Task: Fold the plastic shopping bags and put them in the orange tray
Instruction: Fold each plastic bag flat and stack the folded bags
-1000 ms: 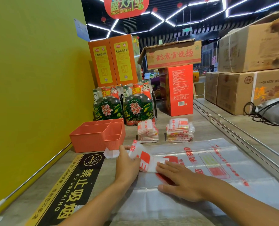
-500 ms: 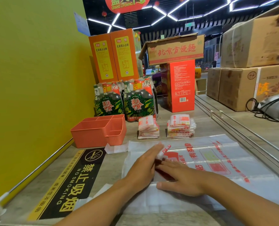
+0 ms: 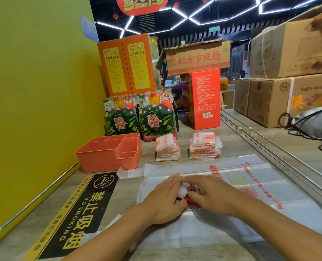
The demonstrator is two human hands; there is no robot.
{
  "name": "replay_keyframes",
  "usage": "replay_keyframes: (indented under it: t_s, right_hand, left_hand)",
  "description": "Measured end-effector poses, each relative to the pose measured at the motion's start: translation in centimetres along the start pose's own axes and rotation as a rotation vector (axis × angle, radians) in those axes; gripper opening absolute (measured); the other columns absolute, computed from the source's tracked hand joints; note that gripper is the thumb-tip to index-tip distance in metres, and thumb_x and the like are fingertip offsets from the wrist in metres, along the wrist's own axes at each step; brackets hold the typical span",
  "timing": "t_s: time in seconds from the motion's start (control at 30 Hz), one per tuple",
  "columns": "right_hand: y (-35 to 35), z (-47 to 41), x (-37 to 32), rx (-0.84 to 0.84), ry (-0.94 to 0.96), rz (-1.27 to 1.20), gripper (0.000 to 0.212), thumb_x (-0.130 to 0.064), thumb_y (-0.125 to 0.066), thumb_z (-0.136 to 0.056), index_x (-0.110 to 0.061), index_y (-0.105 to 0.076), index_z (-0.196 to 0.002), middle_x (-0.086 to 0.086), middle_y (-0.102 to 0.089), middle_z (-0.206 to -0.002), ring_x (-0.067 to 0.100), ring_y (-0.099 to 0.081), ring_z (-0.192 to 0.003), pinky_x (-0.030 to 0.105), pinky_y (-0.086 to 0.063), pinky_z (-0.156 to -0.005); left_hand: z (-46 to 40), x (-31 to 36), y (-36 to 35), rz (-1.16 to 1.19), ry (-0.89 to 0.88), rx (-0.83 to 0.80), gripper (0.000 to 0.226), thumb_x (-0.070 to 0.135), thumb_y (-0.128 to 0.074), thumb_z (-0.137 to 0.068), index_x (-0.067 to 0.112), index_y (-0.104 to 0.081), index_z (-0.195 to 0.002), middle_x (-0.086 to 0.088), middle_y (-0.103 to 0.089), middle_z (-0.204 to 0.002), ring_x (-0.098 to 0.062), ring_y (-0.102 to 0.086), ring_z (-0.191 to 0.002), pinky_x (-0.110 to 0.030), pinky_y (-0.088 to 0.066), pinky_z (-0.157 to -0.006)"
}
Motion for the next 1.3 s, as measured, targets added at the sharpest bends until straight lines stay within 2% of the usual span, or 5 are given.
replay_keyframes:
  t_s: [0.23,0.4,0.57,1.13,1.3]
  right_hand:
    - [-0.6,-0.1,0.4,-0.14,-0.025,0.154,0.039,-0.055,-0.046,-0.099,-0.035,-0.05,-0.132,-0.011,-0.054,-0.125,0.014,-0.055,-0.109,0.043,-0.049,-0.097]
    - [-0.8,0.0,0.7,-0.169,-0.098,0.299,0.076,-0.065,-0.035,-0.1,-0.023,-0.016,-0.161,-0.003,-0.008,-0.169,0.014,-0.005,-0.155,0.033,-0.01,-0.123]
    - [-0.8,0.0,0.9,-0.185,-0.124,0.289,0.073,-0.065,-0.034,-0.1,-0.037,-0.005,-0.161,-0.007,-0.001,-0.169,0.016,-0.006,-0.155,0.035,-0.013,-0.123]
    - [0.3,-0.7,0.6,0.154,-0.053,0.334,0.033,-0.042,-0.05,-0.102,-0.037,-0.057,-0.134,-0.005,-0.069,-0.122,0.018,-0.064,-0.105,0.028,-0.051,-0.082]
    - [0.6,-0.4,0.0,0.178,-0.041,0.234,0.021,-0.033,-0.051,-0.103,-0.035,-0.063,-0.119,-0.005,-0.072,-0.107,0.017,-0.065,-0.094,0.03,-0.054,-0.08]
  left_hand:
    - [1.1,-1.9,0.4,0.117,0.076,-0.09,0.068,0.043,-0.038,-0.102,0.04,-0.001,-0.159,0.018,0.019,-0.164,-0.002,0.013,-0.151,-0.031,0.0,-0.126]
    - [1.6,-2.5,1.6,0.088,0.057,0.07,0.067,0.043,-0.044,-0.089,0.038,-0.03,-0.155,0.018,-0.021,-0.164,-0.003,-0.026,-0.147,-0.03,-0.026,-0.121]
    - [1.7,-2.3,1.6,0.028,-0.029,0.102,0.054,0.037,-0.053,-0.098,0.043,-0.037,-0.15,0.024,-0.029,-0.152,0.001,-0.036,-0.135,-0.024,-0.037,-0.111]
    - [0.8,-0.9,1.8,0.151,-0.103,0.254,0.051,0.045,-0.064,-0.095,0.037,-0.046,-0.142,0.022,-0.056,-0.134,0.007,-0.052,-0.117,-0.011,-0.043,-0.098]
    - [0.3,0.0,2.3,0.019,-0.104,0.417,0.021,0.035,-0.058,-0.096,0.035,-0.057,-0.117,0.014,-0.069,-0.109,-0.008,-0.064,-0.094,-0.034,-0.053,-0.082]
Point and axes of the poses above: each hand's wrist, its own z-axis away from the middle knuckle, its own y-axis out of the back of the hand, x = y × z, the point moved 1 cm from there along -z, towards the middle knuckle
